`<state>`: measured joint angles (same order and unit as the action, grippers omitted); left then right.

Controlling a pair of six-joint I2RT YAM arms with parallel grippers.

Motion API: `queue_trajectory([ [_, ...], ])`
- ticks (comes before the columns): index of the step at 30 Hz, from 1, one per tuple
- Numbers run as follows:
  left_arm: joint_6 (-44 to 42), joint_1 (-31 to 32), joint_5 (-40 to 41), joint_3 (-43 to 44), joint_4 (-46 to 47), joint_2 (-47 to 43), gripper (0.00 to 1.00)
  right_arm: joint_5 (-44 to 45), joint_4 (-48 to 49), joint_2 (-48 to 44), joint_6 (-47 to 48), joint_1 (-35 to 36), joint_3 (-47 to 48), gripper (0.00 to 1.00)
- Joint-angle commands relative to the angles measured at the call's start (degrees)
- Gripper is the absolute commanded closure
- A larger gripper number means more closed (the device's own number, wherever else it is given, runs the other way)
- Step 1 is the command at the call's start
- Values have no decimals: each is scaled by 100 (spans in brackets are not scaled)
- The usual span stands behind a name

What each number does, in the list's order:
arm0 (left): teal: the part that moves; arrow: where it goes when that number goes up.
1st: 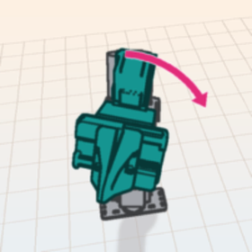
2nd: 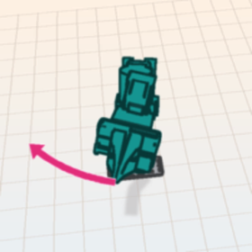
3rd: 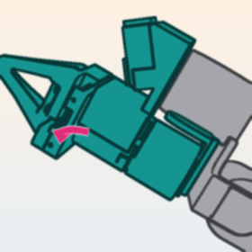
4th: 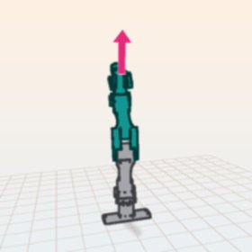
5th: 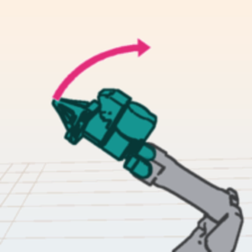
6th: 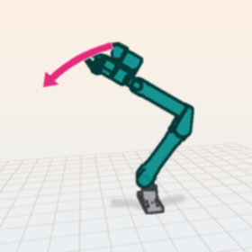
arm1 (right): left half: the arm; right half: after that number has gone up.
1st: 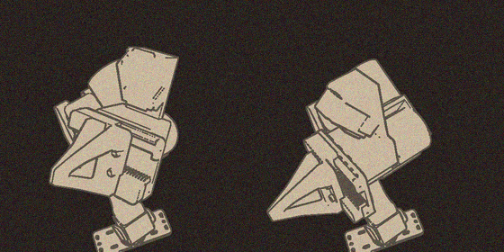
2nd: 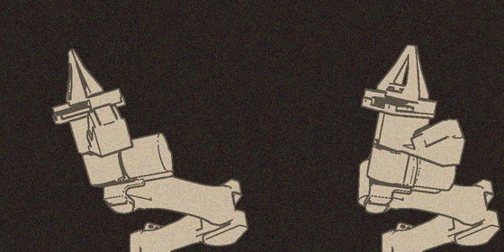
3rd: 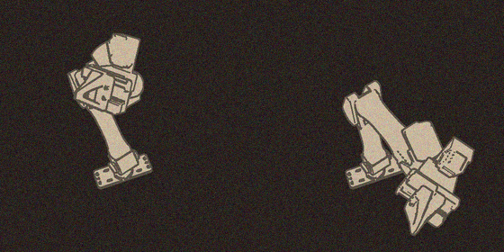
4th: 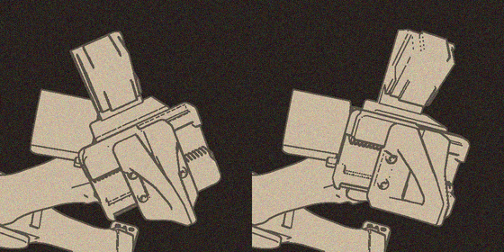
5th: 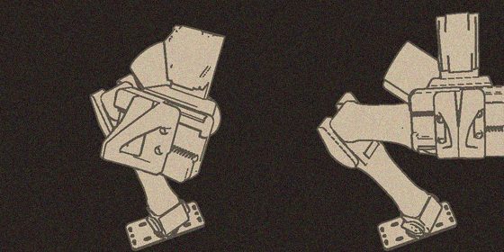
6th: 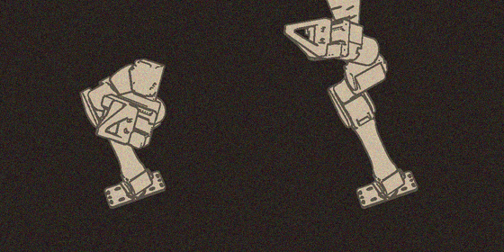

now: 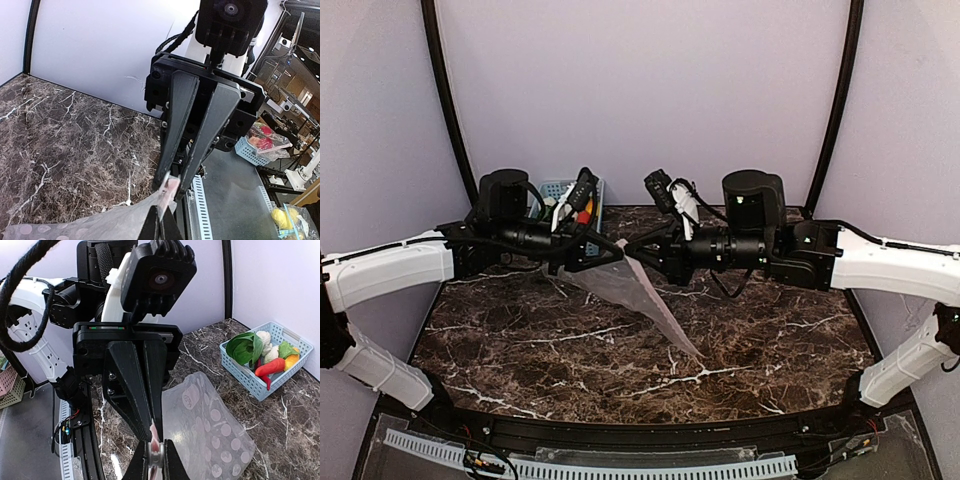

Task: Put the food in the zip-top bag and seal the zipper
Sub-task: Zip the zipper on the zipper food storage bag.

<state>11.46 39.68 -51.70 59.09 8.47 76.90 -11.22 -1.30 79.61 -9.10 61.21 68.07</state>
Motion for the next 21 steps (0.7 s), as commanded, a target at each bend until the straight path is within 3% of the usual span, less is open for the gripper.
queue_trajectory([
  [1,154,-284,84,-82,233,-235,99,98,-360,-51,-16,37,-119,97],
  [21,167,-466,293,-139,288,-416,99,94,-371,-26,-31,37,-146,97],
])
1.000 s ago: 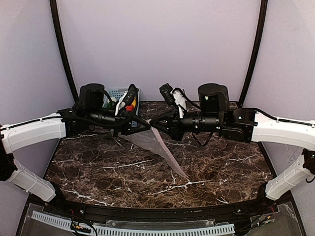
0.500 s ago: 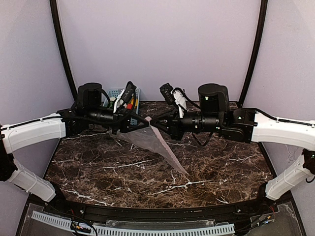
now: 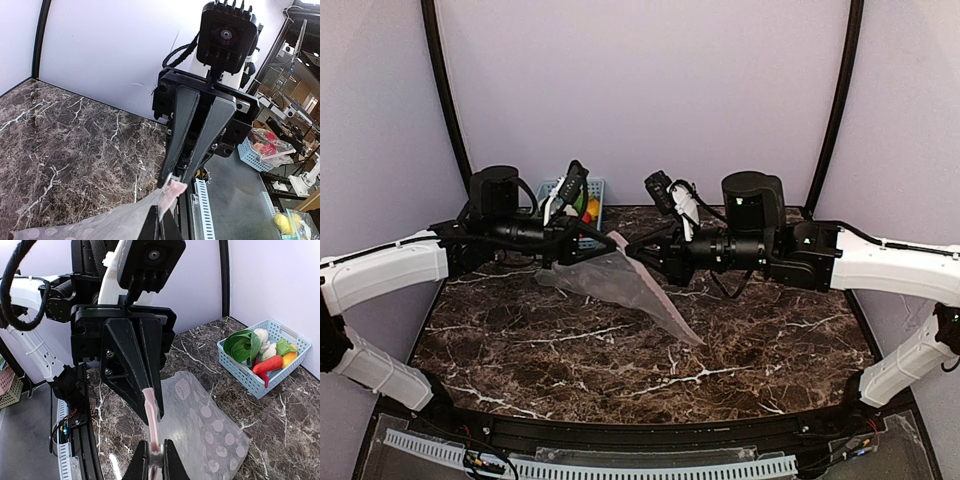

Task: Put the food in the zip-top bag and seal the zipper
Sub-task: Zip the zipper on the zipper food storage bag.

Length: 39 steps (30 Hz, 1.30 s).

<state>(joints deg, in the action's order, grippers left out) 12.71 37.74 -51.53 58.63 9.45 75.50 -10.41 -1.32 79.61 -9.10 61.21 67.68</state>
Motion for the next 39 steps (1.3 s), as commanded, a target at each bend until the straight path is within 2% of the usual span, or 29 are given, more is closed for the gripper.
queue_trajectory([
  [1,51,-278,275,-100,198,-287,99,14,-376,-29,-31,32,-106,97],
  [39,-111,-821,844,-208,138,-863,99,5,-411,102,-5,36,-56,98],
])
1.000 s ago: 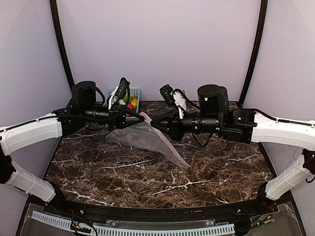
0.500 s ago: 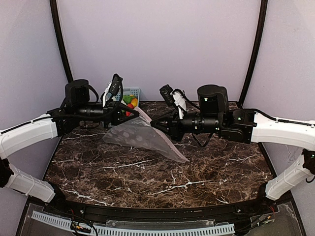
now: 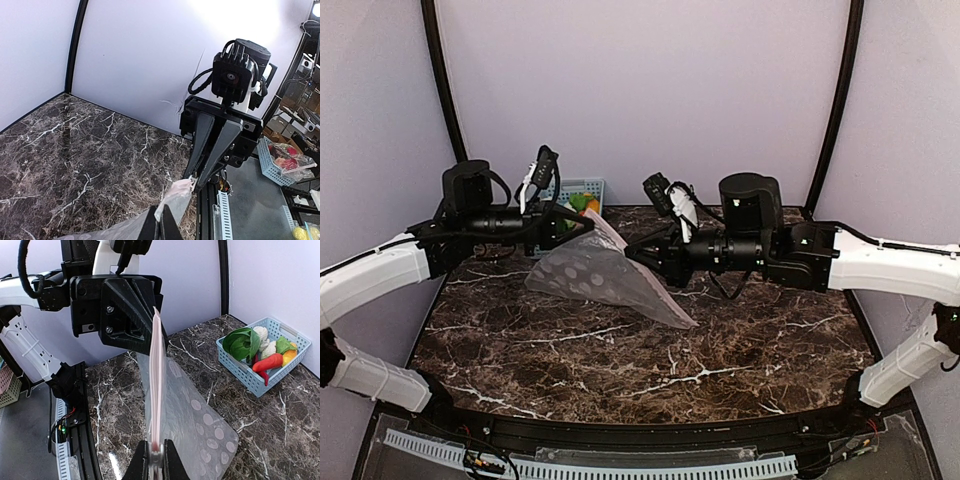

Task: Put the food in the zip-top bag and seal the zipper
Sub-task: Zip the zipper on the zipper food storage bag.

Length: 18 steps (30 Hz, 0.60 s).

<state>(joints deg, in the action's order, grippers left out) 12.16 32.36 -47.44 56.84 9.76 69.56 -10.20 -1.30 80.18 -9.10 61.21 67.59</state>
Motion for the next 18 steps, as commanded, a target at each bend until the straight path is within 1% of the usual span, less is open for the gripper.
queue_trajectory([
  [1,-56,-323,450,-26,103,-277,99,-20,-412,52,-4,34,-52,98],
  [18,-26,-708,654,-15,35,-452,99,-33,-450,137,7,32,9,98],
])
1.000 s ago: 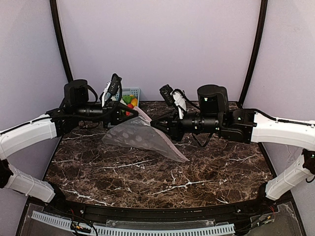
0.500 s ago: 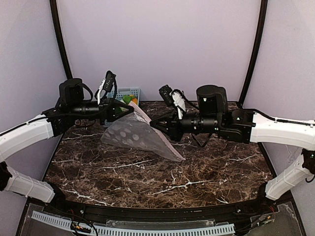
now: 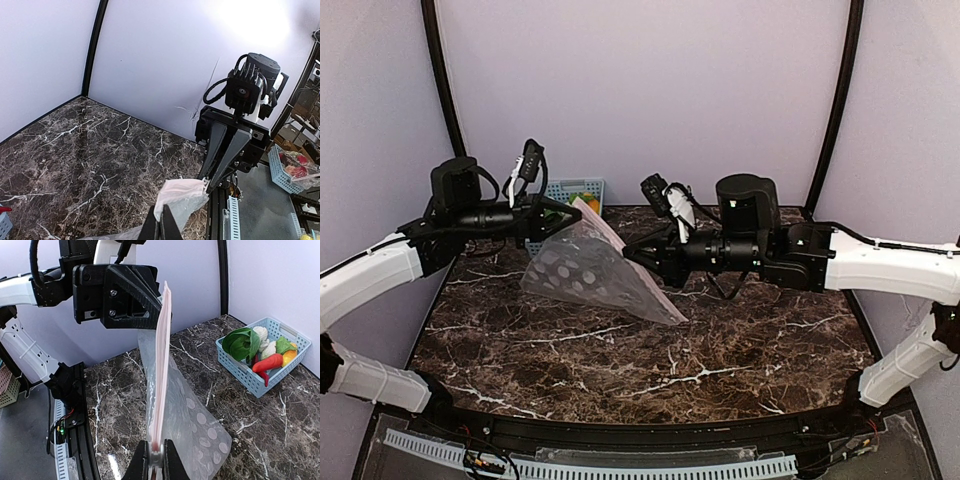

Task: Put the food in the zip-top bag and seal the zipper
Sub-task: Zip the zipper on the zipper food storage bag.

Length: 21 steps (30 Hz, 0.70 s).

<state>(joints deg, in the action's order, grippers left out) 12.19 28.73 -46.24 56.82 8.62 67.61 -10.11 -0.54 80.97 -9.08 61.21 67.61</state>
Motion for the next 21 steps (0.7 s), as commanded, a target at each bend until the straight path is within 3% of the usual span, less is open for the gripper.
queue_trajectory([
  [1,-31,-361,541,-13,153,-275,99,-36,-534,67,11,39,6,98],
  [21,57,-793,589,-22,190,-398,99,38,-579,38,12,34,-76,98],
])
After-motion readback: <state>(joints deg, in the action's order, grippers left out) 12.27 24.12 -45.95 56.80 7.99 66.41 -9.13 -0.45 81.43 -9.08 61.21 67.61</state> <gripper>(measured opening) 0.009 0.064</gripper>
